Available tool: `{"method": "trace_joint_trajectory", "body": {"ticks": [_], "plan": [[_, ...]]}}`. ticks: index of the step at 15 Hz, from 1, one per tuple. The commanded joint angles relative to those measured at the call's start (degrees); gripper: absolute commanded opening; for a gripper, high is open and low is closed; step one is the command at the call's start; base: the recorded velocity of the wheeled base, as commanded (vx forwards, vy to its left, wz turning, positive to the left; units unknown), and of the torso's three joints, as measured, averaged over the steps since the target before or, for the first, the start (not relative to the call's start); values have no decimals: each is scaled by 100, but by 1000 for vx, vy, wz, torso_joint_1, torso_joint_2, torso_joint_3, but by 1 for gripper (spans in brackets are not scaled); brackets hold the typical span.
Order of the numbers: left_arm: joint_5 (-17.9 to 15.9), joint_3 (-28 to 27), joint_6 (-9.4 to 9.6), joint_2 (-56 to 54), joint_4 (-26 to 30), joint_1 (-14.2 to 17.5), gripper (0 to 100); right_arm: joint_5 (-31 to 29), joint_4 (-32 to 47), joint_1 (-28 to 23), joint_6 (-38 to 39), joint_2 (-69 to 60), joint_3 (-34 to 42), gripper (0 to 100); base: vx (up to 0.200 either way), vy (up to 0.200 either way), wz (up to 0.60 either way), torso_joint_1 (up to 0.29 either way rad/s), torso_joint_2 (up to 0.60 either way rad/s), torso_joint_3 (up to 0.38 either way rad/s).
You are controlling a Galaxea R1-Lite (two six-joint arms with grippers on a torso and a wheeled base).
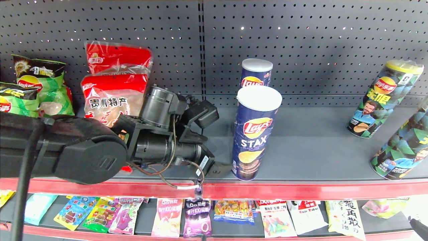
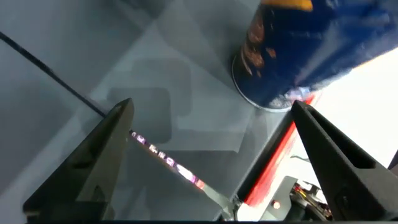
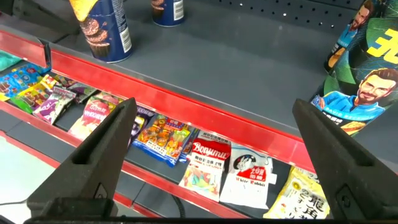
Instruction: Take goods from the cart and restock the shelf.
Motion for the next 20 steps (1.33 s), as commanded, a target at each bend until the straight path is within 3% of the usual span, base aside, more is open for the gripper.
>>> {"method": "trace_joint_trajectory", "body": {"ticks": [1,15,17,20], "plan": [[-2,-75,-1,88,-2,-1,100,2,-2,-4,-6,22,-1,100,0,0,0,0,0,0],[-2,-259,-1,220,-2,8,100,2,-2,5,3,101,7,100,0,0,0,0,0,0],[33,-13,-19,18,-2,8,100,2,-2,5,3,101,25,100,0,0,0,0,0,0],[148,1050,-27,-1028,-2,210,100,2,7,-4,3,92,69,100,0,0,0,0,0,0]]}}
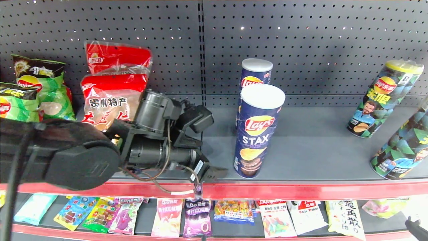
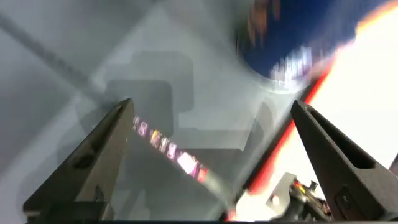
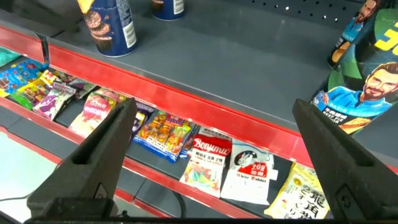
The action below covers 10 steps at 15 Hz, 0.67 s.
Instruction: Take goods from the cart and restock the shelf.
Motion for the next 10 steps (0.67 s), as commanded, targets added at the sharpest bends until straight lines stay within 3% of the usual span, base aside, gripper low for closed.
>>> {"method": "trace_joint_trajectory", "body": {"ticks": [1,2,3,4,5,6,8,10], "plan": [[256,1016,-12,-1280,1,244,100,3,1,1,16,10,31,100,0,0,0,0,0,0],[836,1534,-47,-2018,10,385,100,-32,1,-17,104,10,39,100,0,0,0,0,0,0],[1460,1974,-346,-2686,10,472,100,-146,1,-78,139,10,74,100,0,0,0,0,0,0],[1952,2351,-952,-3442,36,472,100,-313,1,-175,139,-25,110,100,0,0,0,0,0,0],[2189,2633,-1436,-4084,124,472,100,-454,-8,-245,130,-86,241,100,0,0,0,0,0,0],[2514,3019,-1655,-5033,449,508,100,-647,1,-360,130,-368,470,100,0,0,0,0,0,0],[3094,3389,-1664,-6659,1521,815,100,-902,36,-483,121,-877,742,100,0,0,0,0,0,0],[3173,3547,-1691,-8021,2796,1685,100,-1315,546,-808,130,-1405,918,100,0,0,0,0,0,0]]}}
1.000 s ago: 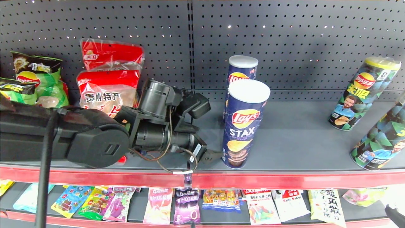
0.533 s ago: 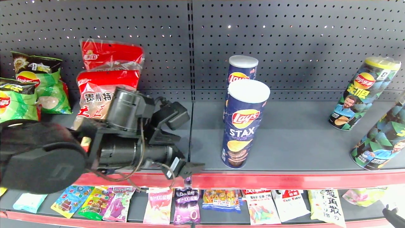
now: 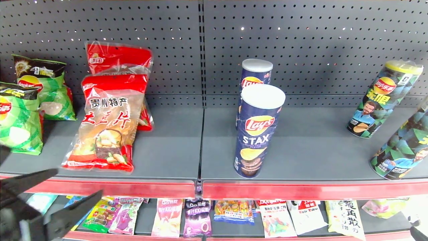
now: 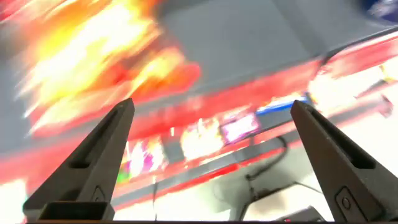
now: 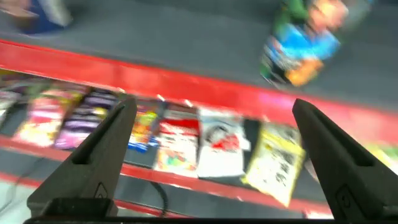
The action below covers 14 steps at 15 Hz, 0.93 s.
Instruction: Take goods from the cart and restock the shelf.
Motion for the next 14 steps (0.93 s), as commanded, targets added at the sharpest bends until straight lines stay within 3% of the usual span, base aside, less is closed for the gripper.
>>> {"method": "trace_joint_trajectory", "body": {"ticks": [1,2,3,4,5,6,7,9,10,11,12,13,14], "plan": [[596,789,-400,-3102,1960,1379,100,-213,649,-374,3,-935,201,100,0,0,0,0,0,0],[596,929,-549,-3462,2364,1801,100,-230,1202,-479,-5,-1374,166,100,0,0,0,0,0,0],[596,1087,-593,-3656,2452,1977,100,-221,1457,-558,-23,-1629,166,100,0,0,0,0,0,0],[605,1536,-602,-4174,2443,2372,100,-265,1686,-795,12,-1717,78,100,0,0,0,0,0,0],[552,1544,-637,-4323,2443,2522,100,-248,1686,-1015,38,-1743,78,100,0,0,0,0,0,0],[456,1606,-831,-4341,2320,2522,100,-256,1686,-1024,74,-1770,87,100,0,0,0,0,0,0],[236,1861,-989,-4341,1582,2522,100,-221,1686,-998,144,-1796,87,100,0,0,0,0,0,0],[-423,2643,-857,-4341,-229,2522,100,77,1677,-831,179,-2121,105,100,0,0,0,0,0,0],[-872,3056,-479,-4350,-879,2522,100,315,1677,-839,205,-2112,114,100,0,0,0,0,0,0],[-1083,3030,-365,-4341,-651,2522,100,306,1668,-839,285,-2112,122,100,0,0,0,0,0,0],[-933,3047,-259,-4341,-633,2522,100,288,1615,-839,355,-2112,140,100,0,0,0,0,0,0],[-722,3039,-268,-4376,-616,2680,100,236,1361,-839,355,-2112,263,100,0,0,0,0,0,0],[-775,3039,-259,-4341,-616,3330,100,7,1027,-839,355,-2112,404,100,0,0,0,0,0,0]]}}
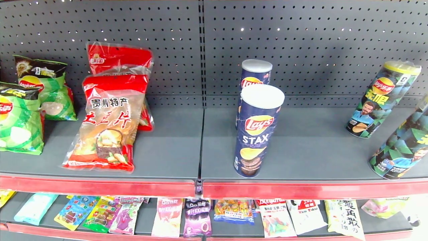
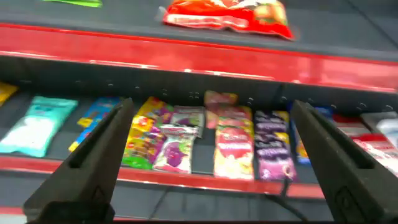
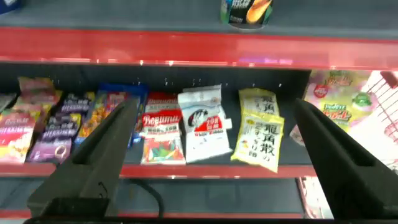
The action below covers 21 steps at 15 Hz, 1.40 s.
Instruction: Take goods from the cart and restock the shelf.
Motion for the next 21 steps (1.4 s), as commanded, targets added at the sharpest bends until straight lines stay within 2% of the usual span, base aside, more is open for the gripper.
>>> {"method": "trace_joint_trajectory", "body": {"ticks": [1,2,3,5,6,8,10,12,14,17,21], "plan": [[-5,46,31,132,14,1306,100,-358,-266,-22,11,62,216,100,0,0,0,0,0,0],[-67,46,66,114,14,1588,100,-375,-275,-40,29,114,216,100,0,0,0,0,0,0],[-462,55,154,9,84,1588,100,-340,-284,13,20,79,225,100,0,0,0,0,0,0],[-796,55,224,9,102,1570,100,20,-301,22,20,97,242,100,0,0,0,0,0,0],[-919,46,391,9,110,1421,100,117,-301,39,3,132,233,100,0,0,0,0,0,0],[-937,55,444,0,119,893,100,231,-310,57,-15,176,233,100,0,0,0,0,0,0],[-937,55,444,0,119,885,100,626,-310,66,-15,246,207,100,0,0,0,0,0,0],[-963,46,453,9,119,858,100,758,-328,66,-15,440,163,100,0,0,0,0,0,0],[-928,55,444,-132,119,76,100,732,-459,39,3,598,242,100,0,0,0,0,0,0],[-910,55,435,-519,119,331,100,495,-574,-31,143,141,506,100,0,0,0,0,0,0],[-647,55,462,-536,110,340,100,407,-574,-13,231,-35,506,100,0,0,0,0,0,0]]}}
